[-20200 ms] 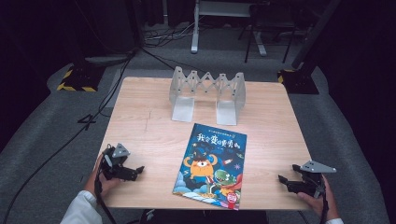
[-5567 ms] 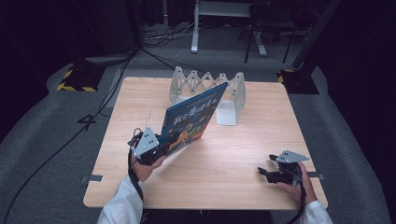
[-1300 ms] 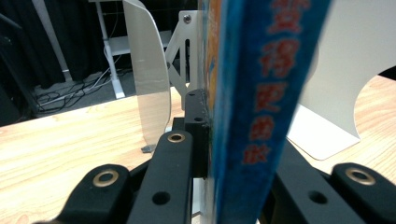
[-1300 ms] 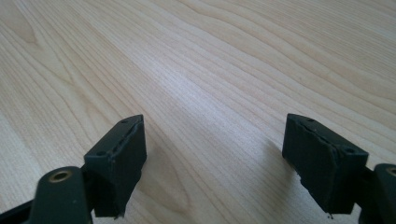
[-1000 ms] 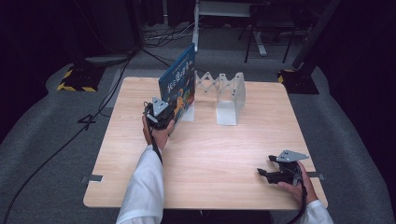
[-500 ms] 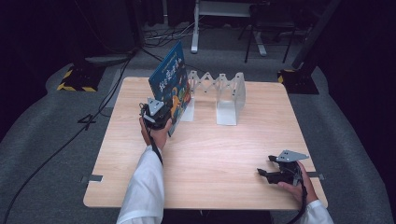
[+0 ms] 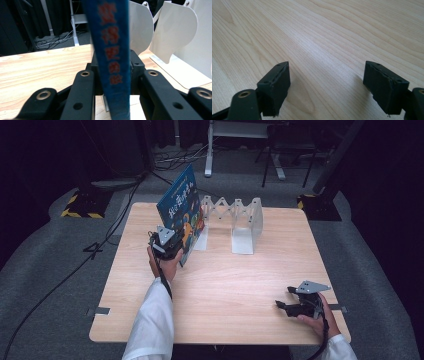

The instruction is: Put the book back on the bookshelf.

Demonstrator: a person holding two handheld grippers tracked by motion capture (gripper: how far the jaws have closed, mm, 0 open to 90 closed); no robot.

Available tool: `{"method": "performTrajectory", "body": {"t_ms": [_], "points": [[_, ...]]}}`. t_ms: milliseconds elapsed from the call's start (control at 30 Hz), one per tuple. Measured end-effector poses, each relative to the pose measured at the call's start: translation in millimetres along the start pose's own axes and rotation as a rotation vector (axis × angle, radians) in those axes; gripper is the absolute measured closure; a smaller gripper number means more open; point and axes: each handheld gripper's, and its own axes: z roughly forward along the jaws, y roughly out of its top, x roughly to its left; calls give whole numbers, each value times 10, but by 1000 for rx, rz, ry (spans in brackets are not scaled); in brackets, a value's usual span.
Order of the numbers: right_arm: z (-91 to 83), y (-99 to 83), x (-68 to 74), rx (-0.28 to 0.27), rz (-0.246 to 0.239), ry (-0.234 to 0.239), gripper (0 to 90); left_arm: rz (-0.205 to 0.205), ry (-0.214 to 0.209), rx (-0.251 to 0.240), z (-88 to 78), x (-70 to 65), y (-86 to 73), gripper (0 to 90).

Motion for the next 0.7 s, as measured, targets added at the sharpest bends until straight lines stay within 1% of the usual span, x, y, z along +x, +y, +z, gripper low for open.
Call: {"method": "performTrajectory", "body": {"t_ms": [67, 133, 200, 300, 400, 433, 500, 533, 567, 600, 700], "points": [[0, 0, 0, 0, 0, 0, 220, -1, 4, -8, -29, 8, 7, 719], [0, 0, 1, 0, 0, -1, 220, -11, 0, -13, -70, 36, 13, 692], [0, 0, -1, 0, 0, 0, 220, -16, -6, -12, -84, 44, 12, 689], [0, -1, 3, -1, 1, 0, 221, -12, -11, -17, -127, 67, 5, 671], [0, 0, 2, 0, 0, -1, 220, 0, -6, -9, -147, 65, -4, 667], [1, -1, 2, -2, 0, 0, 220, 14, -1, -4, -157, 58, -6, 664], [0, 0, 1, -1, 0, -1, 220, 23, -17, 1, -162, 55, -9, 671], [0, 0, 1, -1, 0, -1, 220, 23, -17, 1, -162, 55, -9, 670], [0, 0, 0, 0, 0, 0, 220, 38, -15, 6, -170, 51, -13, 670], [0, 0, 1, 0, 0, 0, 220, 44, -17, 12, -176, 52, -15, 669], [0, 0, 1, 0, 0, -1, 220, 40, -24, 14, -196, 67, -22, 682]]}}
